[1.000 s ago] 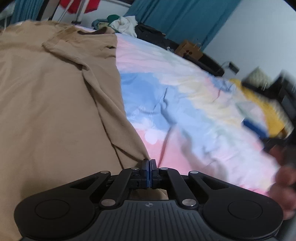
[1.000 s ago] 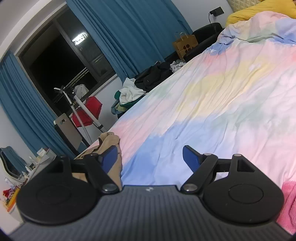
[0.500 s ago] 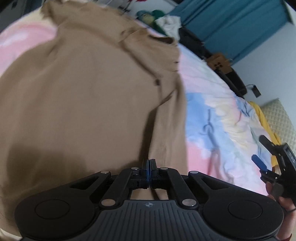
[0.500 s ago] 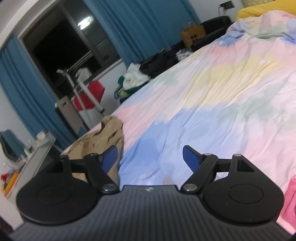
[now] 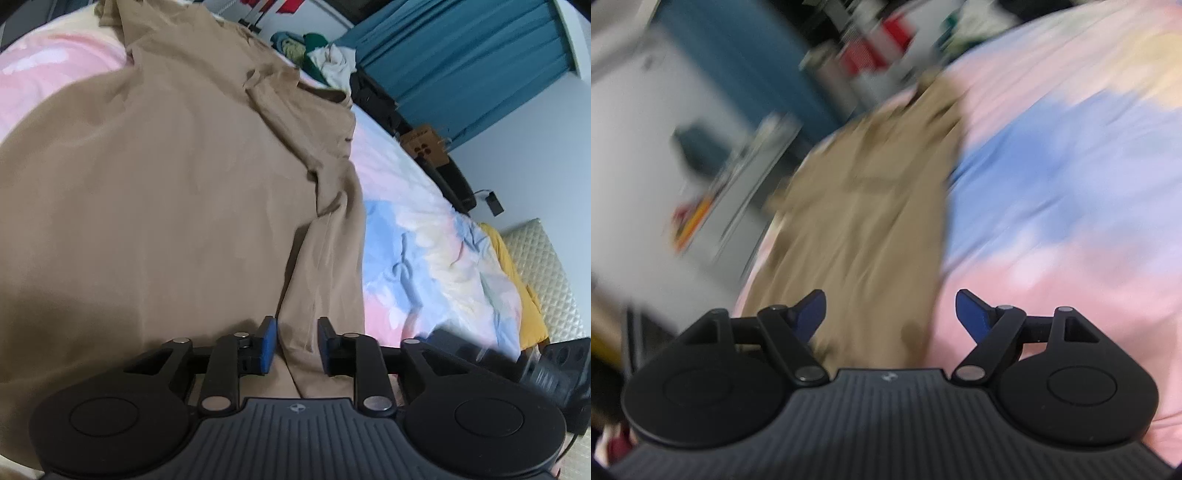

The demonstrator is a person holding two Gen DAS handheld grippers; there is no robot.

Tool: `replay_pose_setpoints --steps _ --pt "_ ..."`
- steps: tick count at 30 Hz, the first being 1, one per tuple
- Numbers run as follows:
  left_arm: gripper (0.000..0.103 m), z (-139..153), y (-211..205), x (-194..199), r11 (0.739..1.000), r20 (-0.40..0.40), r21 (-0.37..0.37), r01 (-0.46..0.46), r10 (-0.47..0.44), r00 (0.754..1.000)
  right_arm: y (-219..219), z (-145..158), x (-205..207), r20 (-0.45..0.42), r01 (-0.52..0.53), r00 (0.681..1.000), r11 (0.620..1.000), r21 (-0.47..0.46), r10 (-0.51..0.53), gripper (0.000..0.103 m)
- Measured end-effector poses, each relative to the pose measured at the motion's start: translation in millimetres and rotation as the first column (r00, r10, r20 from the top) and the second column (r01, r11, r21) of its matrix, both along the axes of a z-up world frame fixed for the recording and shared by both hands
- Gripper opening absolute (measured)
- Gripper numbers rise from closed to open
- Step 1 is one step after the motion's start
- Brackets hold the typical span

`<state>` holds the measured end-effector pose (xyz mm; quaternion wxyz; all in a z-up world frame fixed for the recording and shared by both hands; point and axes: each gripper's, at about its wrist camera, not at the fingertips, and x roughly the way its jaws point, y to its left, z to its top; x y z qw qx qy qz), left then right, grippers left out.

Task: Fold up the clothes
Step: 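Move the left gripper to the unfolded side of the tan shirt, then grasp the shirt side edge with the left gripper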

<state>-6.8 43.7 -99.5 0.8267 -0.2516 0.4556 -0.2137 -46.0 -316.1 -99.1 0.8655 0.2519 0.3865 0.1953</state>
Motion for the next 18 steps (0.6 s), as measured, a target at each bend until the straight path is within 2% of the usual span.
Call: replay_pose_setpoints --steps 4,5,6,7,8,9,12,16,18 --pt "0.031 10 8 -5 1.0 0.046 -0.001 -0.011 0.011 0.999 32 3 -5 -0.025 -0.148 0.989 0.985 -0.09 0.147 0.079" --pt "0.031 12 11 -6 1.0 0.053 -0.007 -0.016 0.016 0.998 40 5 -9 -0.021 -0.187 0.982 0.976 -0.113 0.186 0.075" --pt "0.031 14 14 -6 1.0 0.058 -0.016 -0.022 0.023 0.998 48 7 -13 -0.018 -0.226 0.974 0.965 -0.136 0.225 0.057" --pt "0.031 15 16 -6 0.999 0.062 -0.026 -0.028 0.03 0.998 57 10 -17 -0.018 -0.261 0.965 0.95 -0.173 0.261 0.046" --pt "0.031 16 18 -6 0.999 0.067 -0.036 -0.034 0.037 0.997 67 13 -22 -0.022 -0.29 0.956 0.933 -0.216 0.292 0.027" --pt "0.031 18 22 -7 0.998 0.071 -0.048 -0.039 0.042 0.997 74 16 -26 -0.027 -0.318 0.947 0.915 -0.249 0.321 0.021" --pt "0.031 22 32 -9 0.995 0.077 -0.082 -0.058 0.064 0.995 103 15 -40 -0.068 -0.418 0.905 0.847 -0.329 0.42 0.012" --pt "0.031 27 43 -11 0.991 0.082 -0.111 -0.072 0.081 0.993 143 -2 -56 -0.178 -0.523 0.847 0.721 -0.454 0.501 0.012" --pt "0.032 29 46 -13 0.991 0.092 -0.116 -0.073 0.084 0.992 151 -5 -59 -0.202 -0.537 0.837 0.691 -0.485 0.509 0.012"
